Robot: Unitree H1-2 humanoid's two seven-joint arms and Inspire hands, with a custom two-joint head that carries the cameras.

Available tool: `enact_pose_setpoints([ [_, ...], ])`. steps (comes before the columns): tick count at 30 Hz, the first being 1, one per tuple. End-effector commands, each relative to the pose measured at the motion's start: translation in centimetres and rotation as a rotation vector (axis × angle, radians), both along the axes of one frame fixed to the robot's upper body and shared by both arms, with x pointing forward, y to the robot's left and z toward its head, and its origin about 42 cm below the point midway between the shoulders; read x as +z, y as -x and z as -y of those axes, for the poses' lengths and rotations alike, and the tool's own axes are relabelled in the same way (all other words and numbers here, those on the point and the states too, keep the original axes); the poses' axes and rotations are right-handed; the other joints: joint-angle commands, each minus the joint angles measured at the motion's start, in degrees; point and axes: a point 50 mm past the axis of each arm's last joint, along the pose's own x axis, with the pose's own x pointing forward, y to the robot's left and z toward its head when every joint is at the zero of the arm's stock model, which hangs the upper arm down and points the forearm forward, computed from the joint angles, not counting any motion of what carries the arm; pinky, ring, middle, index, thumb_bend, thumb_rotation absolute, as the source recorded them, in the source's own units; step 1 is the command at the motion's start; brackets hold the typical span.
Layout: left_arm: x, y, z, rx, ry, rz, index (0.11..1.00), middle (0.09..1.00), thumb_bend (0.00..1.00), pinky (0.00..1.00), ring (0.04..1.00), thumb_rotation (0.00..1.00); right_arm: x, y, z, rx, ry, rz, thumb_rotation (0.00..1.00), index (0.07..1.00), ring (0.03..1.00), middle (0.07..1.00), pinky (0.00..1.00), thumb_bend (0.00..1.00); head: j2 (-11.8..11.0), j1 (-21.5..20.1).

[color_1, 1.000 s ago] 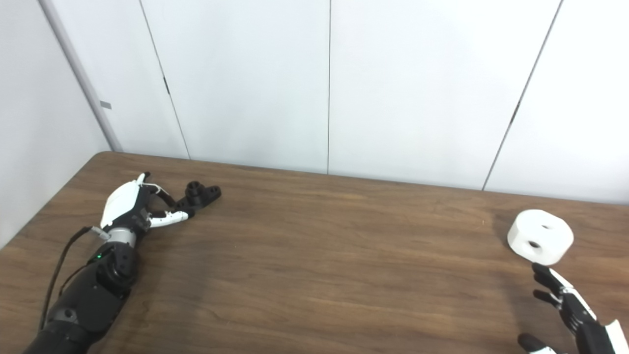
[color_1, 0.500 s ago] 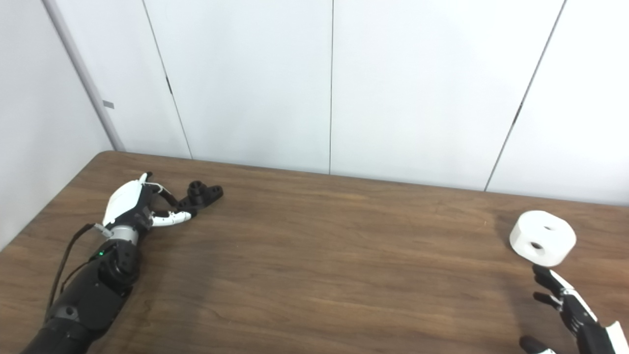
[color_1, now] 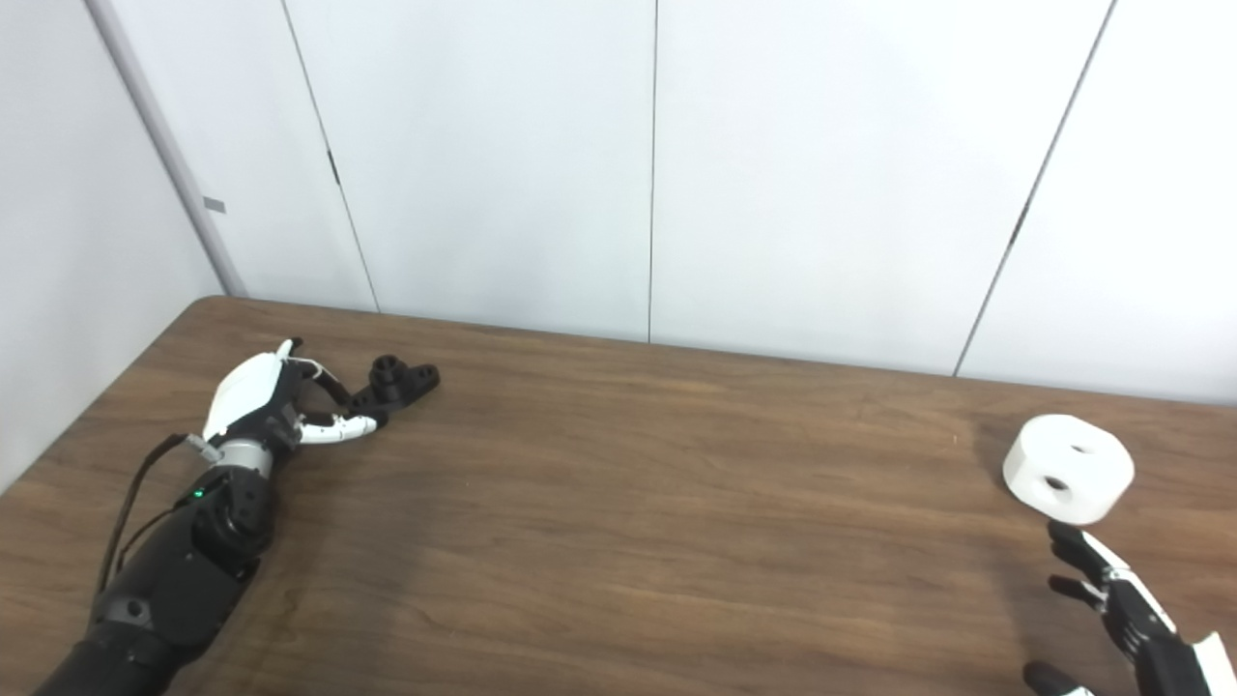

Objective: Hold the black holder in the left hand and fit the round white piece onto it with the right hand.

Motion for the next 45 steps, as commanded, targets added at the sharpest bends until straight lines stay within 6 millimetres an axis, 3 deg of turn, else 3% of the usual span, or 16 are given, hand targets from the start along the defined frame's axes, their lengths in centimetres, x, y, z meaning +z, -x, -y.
enact_pose_setpoints([
  [1, -0.4, 0.52, -0.6, 0.003, -0.032, -0.057, 0.77, 1.0, 0.95, 1.0, 1.0, 0.12, -2.68, 1.82, -0.61, -0.012, -0.033, -0.066, 0.72, 0.845, 0.865, 0.874, 0.76, 0.89, 0.0, 0.0],
  [11, 0.02, 0.73, -0.13, -0.013, -0.1, -0.014, 0.992, 1.0, 0.99, 1.0, 1.0, 0.2, -2.78, 1.73, -0.69, -0.015, -0.048, -0.067, 0.72, 0.84, 0.866, 0.873, 0.75, 0.93, -0.2, 0.0],
  [38, -0.11, 1.01, -0.3, -0.029, -0.097, 0.054, 1.0, 1.0, 0.99, 1.0, 1.0, 0.2, -2.79, 1.51, -0.69, -0.015, -0.027, -0.067, 0.73, 0.841, 0.864, 0.872, 0.76, 0.92, -0.6, 0.2],
  [45, -0.02, 1.09, -0.02, -0.043, -0.151, 0.146, 1.0, 1.0, 1.0, 1.0, 1.0, 0.22, -2.86, 1.41, -0.69, -0.013, -0.043, -0.07, 0.72, 0.842, 0.873, 0.875, 0.77, 0.92, -0.6, 0.5],
])
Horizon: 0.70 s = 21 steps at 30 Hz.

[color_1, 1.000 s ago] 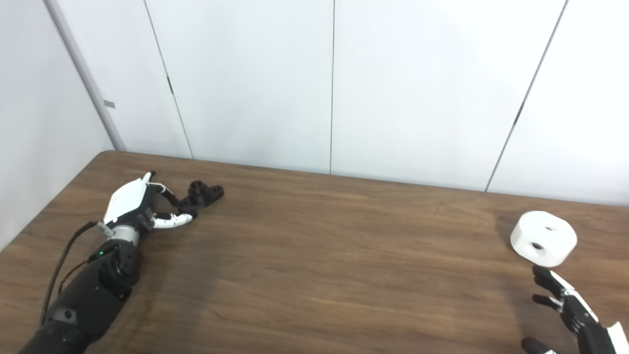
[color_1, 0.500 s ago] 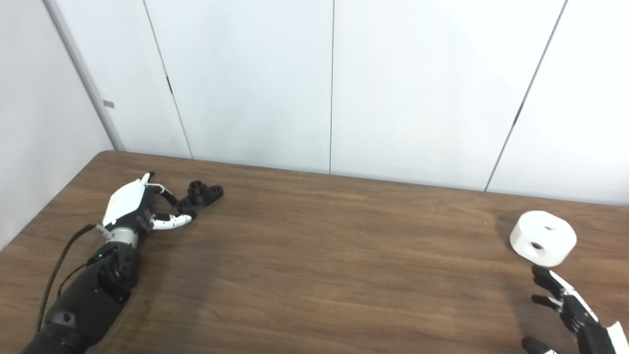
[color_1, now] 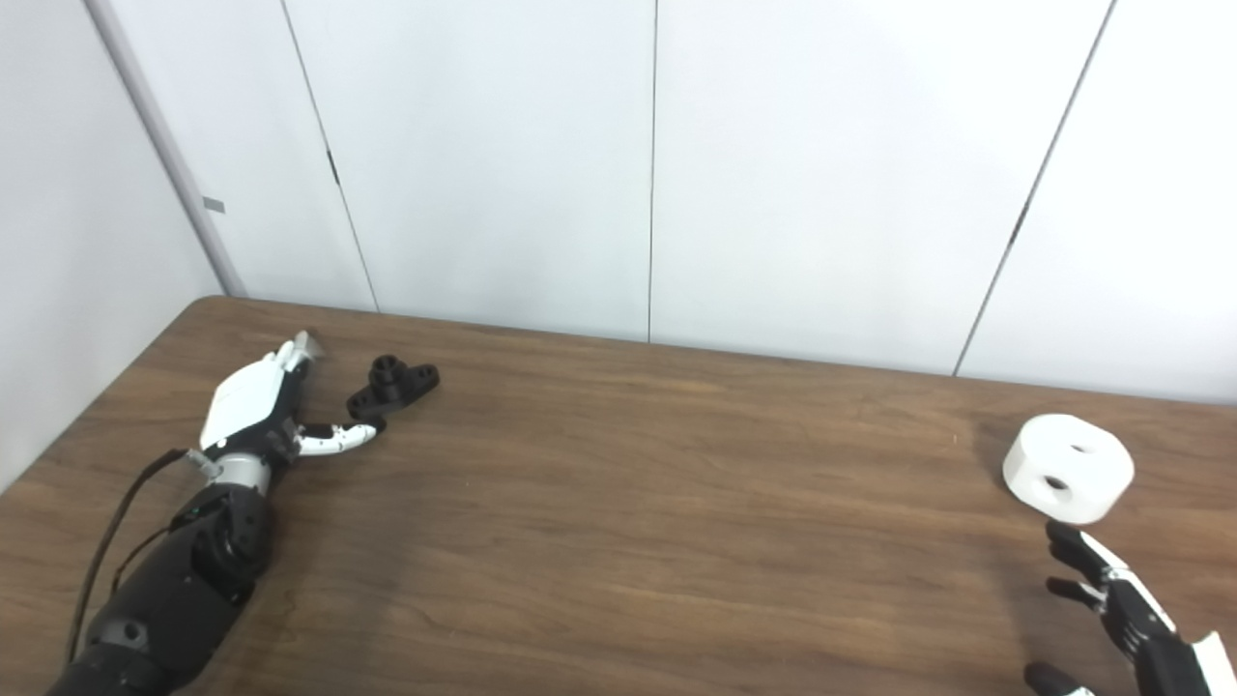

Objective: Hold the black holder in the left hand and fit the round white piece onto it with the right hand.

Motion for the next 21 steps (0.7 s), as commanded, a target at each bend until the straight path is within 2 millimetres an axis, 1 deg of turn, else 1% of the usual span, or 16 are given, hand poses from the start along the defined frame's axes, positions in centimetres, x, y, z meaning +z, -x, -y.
enact_pose_setpoints([
  [1, 1.2, -0.4, 0.0, -0.015, -0.059, 0.06, 1.0, 1.0, 0.99, 1.0, 1.0, 0.22, -2.8, 1.4, -0.7, -0.012, -0.04, -0.07, 0.72, 0.844, 0.875, 0.876, 0.77, 0.91, 0.1, 0.1],
  [4, 1.6, -0.5, 0.0, -0.02, -0.06, 0.086, 1.0, 1.0, 0.98, 1.0, 1.0, 0.22, -2.9, 1.3, -0.7, -0.013, -0.034, -0.071, 0.73, 0.846, 0.874, 0.877, 0.77, 0.91, -0.2, 0.1],
  [7, 1.9, -0.6, -0.1, -0.015, -0.065, 0.089, 1.0, 1.0, 0.98, 1.0, 1.0, 0.25, -2.9, 1.2, -0.8, -0.01, -0.032, -0.07, 0.73, 0.844, 0.871, 0.877, 0.76, 0.91, -0.3, 0.1],
  [13, 2.3, -0.9, -0.2, -0.016, -0.074, 0.099, 1.0, 1.0, 0.98, 1.0, 1.0, 0.25, -3.0, 1.0, -0.9, -0.011, -0.028, -0.071, 0.72, 0.845, 0.87, 0.877, 0.76, 0.89, -0.6, 0.1],
  [19, 2.3, -1.1, -0.1, -0.01, -0.075, 0.07, 1.0, 1.0, 0.99, 1.0, 1.0, 0.25, -2.9, 1.0, -1.0, -0.01, -0.032, -0.068, 0.72, 0.846, 0.87, 0.877, 0.76, 0.89, -0.6, -0.2],
  [20, 2.3, -1.2, 0.1, -0.01, -0.06, 0.056, 1.0, 1.0, 0.99, 1.0, 1.0, 0.27, -2.9, 1.0, -1.0, -0.012, -0.034, -0.067, 0.72, 0.846, 0.87, 0.876, 0.76, 0.89, -0.6, -0.2],
  [21, 2.3, -1.2, 0.1, -0.01, -0.049, 0.046, 0.967, 1.0, 0.99, 1.0, 1.0, 0.27, -2.9, 1.0, -1.0, -0.013, -0.035, -0.067, 0.72, 0.841, 0.869, 0.873, 0.76, 0.9, -0.6, -0.2],
])
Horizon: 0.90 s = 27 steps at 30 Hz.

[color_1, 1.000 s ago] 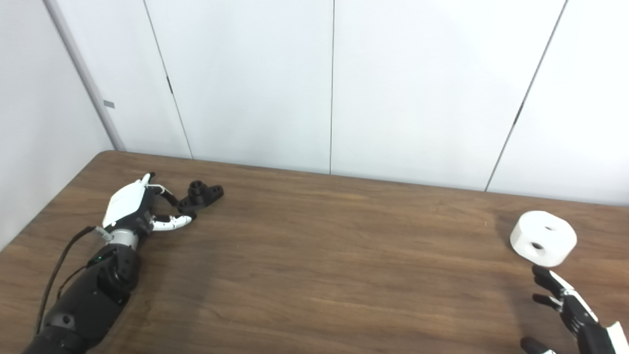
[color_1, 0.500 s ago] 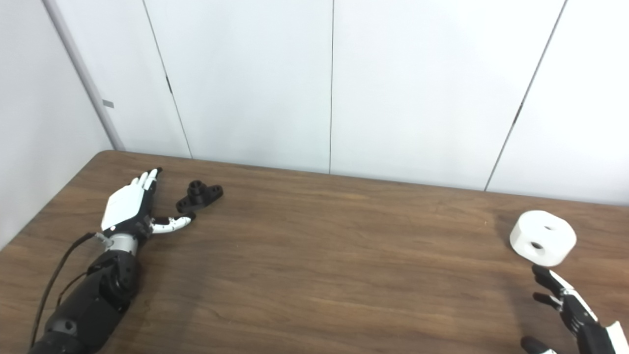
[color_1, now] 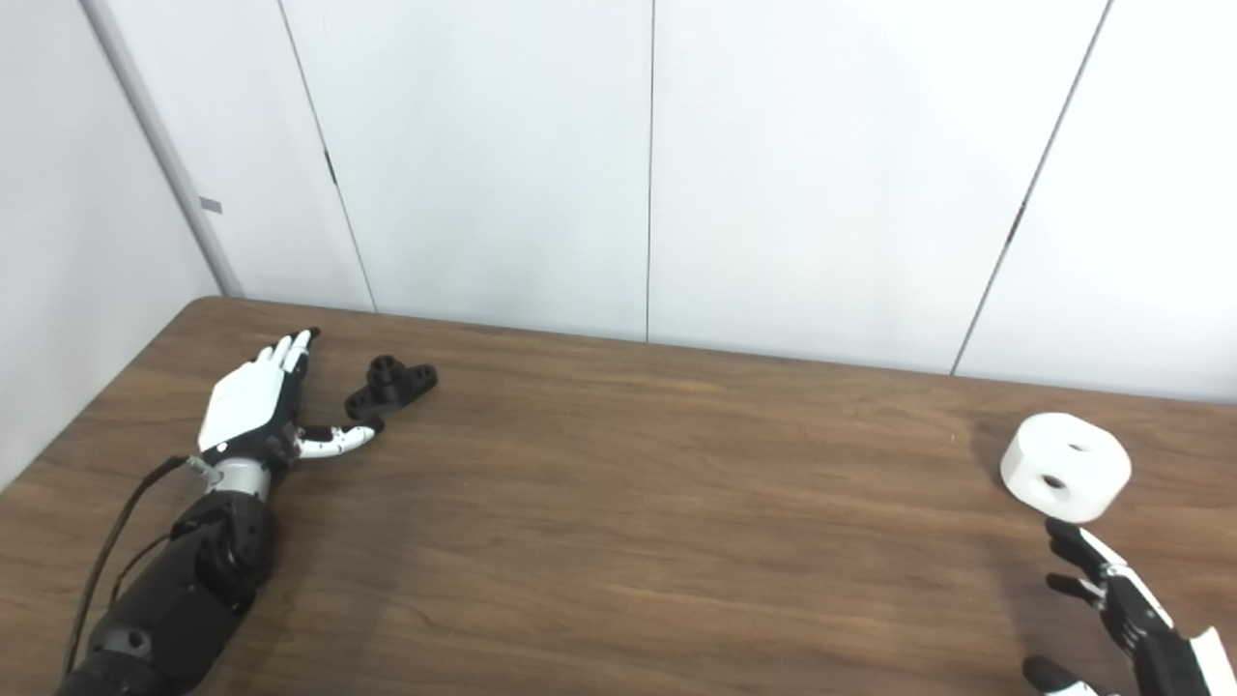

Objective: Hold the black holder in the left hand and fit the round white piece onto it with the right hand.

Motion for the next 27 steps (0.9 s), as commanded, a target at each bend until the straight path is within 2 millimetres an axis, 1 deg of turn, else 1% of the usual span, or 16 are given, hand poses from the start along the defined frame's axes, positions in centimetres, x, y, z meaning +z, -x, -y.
enact_pose_setpoints([
  [1, 2.1, -1.4, 0.0, -0.005, 0.033, 0.009, 0.926, 1.0, 0.99, 1.0, 1.0, 0.27, -2.9, 1.4, -1.0, -0.013, -0.045, -0.068, 0.72, 0.84, 0.871, 0.873, 0.76, 0.91, 0.1, 0.0],
  [4, 2.1, -1.9, -0.1, 0.005, 0.156, -0.056, 0.851, 1.0, 0.99, 1.0, 1.0, 0.25, -3.0, 1.5, -0.9, -0.012, -0.045, -0.072, 0.73, 0.842, 0.875, 0.877, 0.77, 0.92, 0.1, -0.1],
  [7, 2.2, -2.2, -0.3, 0.006, 0.196, -0.086, 0.816, 1.0, 1.0, 1.0, 1.0, 0.23, -3.0, 1.6, -1.0, -0.015, -0.042, -0.071, 0.74, 0.84, 0.864, 0.873, 0.74, 0.94, 0.2, -0.1],
  [12, 2.6, -2.8, -0.7, 0.01, 0.217, -0.122, 0.807, 1.0, 1.0, 1.0, 1.0, 0.22, -2.9, 1.7, -0.9, -0.011, -0.046, -0.07, 0.73, 0.837, 0.862, 0.869, 0.75, 0.94, 0.2, -0.2],
  [19, 3.6, -3.8, -1.2, -0.025, 0.21, -0.159, 0.78, 1.0, 1.0, 1.0, 1.0, 0.24, -2.9, 1.8, -0.8, -0.011, -0.028, -0.073, 0.75, 0.838, 0.857, 0.87, 0.73, 0.95, 0.3, -0.2],
  [23, 3.9, -4.5, -0.9, -0.045, 0.203, -0.173, 0.773, 1.0, 1.0, 1.0, 1.0, 0.26, -2.9, 1.8, -1.0, -0.008, -0.028, -0.07, 0.75, 0.837, 0.854, 0.868, 0.73, 0.95, 0.4, -0.2],
  [27, 3.7, -4.8, -0.1, -0.067, 0.21, -0.182, 0.774, 1.0, 1.0, 1.0, 1.0, 0.25, -2.9, 1.7, -1.1, -0.004, -0.036, -0.07, 0.75, 0.838, 0.858, 0.874, 0.73, 0.94, 0.3, -0.2],
])
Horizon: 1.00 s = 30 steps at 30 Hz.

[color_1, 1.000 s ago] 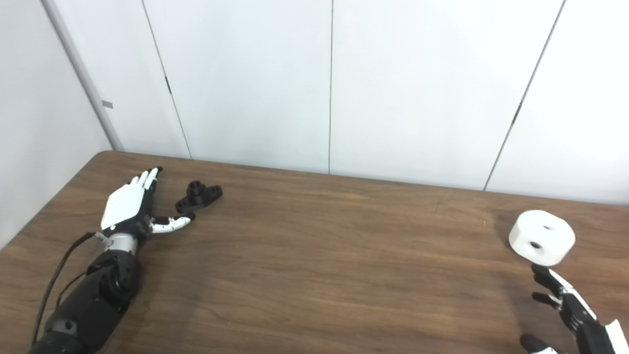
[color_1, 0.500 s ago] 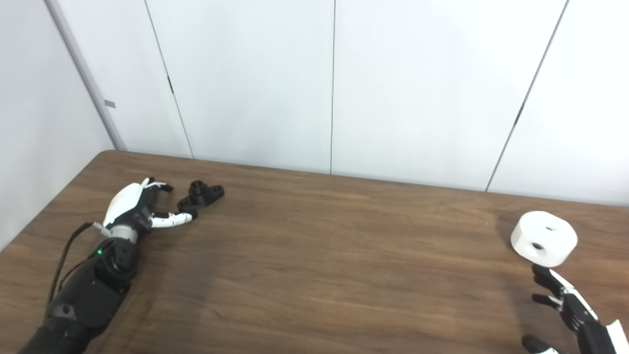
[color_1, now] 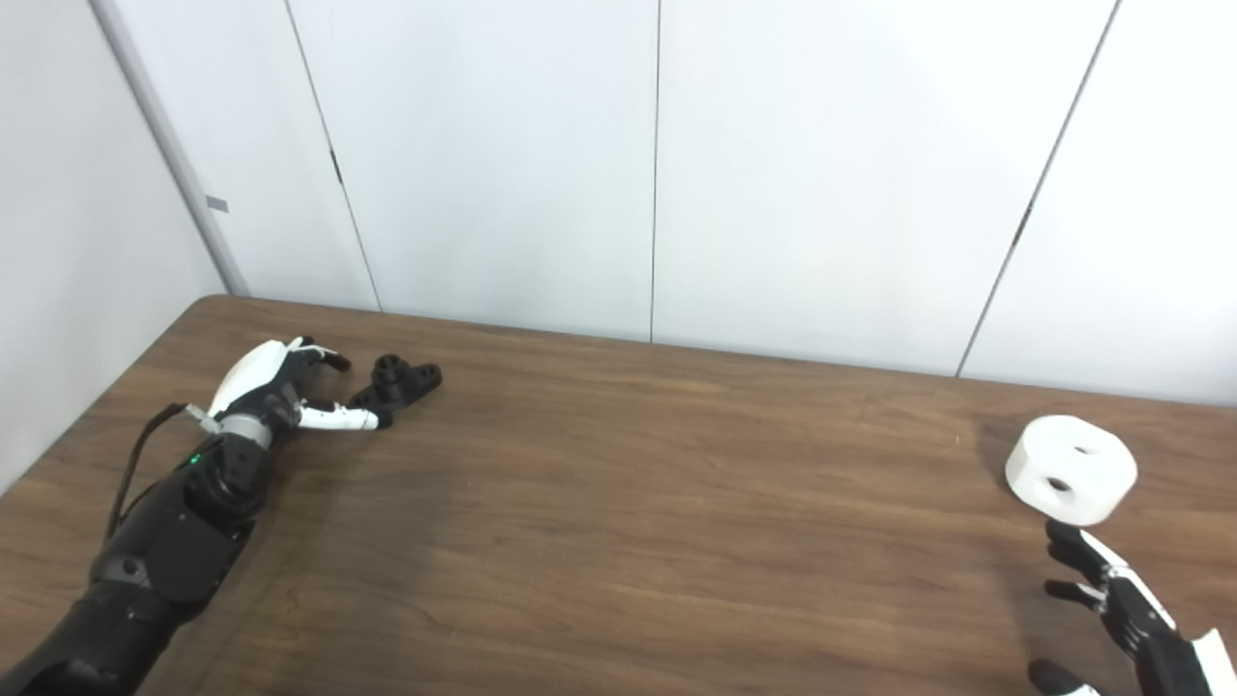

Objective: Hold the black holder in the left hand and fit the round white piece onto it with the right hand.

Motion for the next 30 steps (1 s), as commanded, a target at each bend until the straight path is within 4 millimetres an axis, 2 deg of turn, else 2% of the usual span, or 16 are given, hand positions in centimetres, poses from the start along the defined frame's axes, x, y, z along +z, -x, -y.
enact_pose_setpoints([
  [1, 0.9, -1.0, 1.1, -0.05, 0.014, 0.007, 0.773, 1.0, 1.0, 1.0, 1.0, 0.25, -2.9, 1.6, -1.2, -0.003, -0.04, -0.07, 0.74, 0.839, 0.86, 0.875, 0.74, 0.93, 0.0, -0.1],
  [6, 0.3, -0.8, 2.1, -0.078, 0.02, 0.014, 0.759, 1.0, 1.0, 1.0, 1.0, 0.27, -2.9, 1.5, -1.1, -0.003, -0.043, -0.07, 0.75, 0.84, 0.867, 0.877, 0.75, 0.95, -0.1, -0.1],
  [11, -0.7, -0.4, 2.7, -0.077, 0.029, 0.03, 0.726, 1.0, 1.0, 1.0, 1.0, 0.23, -2.8, 1.5, -1.2, -0.009, -0.028, -0.062, 0.75, 0.841, 0.864, 0.874, 0.74, 0.93, -0.1, -0.1],
  [17, -1.4, 0.0, 3.2, -0.087, 0.039, 0.037, 0.714, 1.0, 1.0, 1.0, 1.0, 0.22, -2.8, 1.5, -1.3, -0.003, -0.046, -0.063, 0.74, 0.841, 0.866, 0.877, 0.74, 0.94, 0.1, -0.1],
  [28, -2.0, 0.4, 3.1, -0.083, 0.031, 0.051, 0.667, 1.0, 0.95, 1.0, 1.0, 0.18, -2.7, 1.5, -1.3, -0.001, -0.055, -0.059, 0.72, 0.838, 0.871, 0.876, 0.75, 0.92, 0.2, -0.2],
  [30, -2.0, 0.4, 2.9, -0.08, 0.028, 0.057, 0.64, 1.0, 0.92, 1.0, 1.0, 0.13, -2.7, 1.5, -1.3, -0.003, -0.052, -0.06, 0.73, 0.841, 0.871, 0.876, 0.76, 0.93, 0.2, -0.2],
])
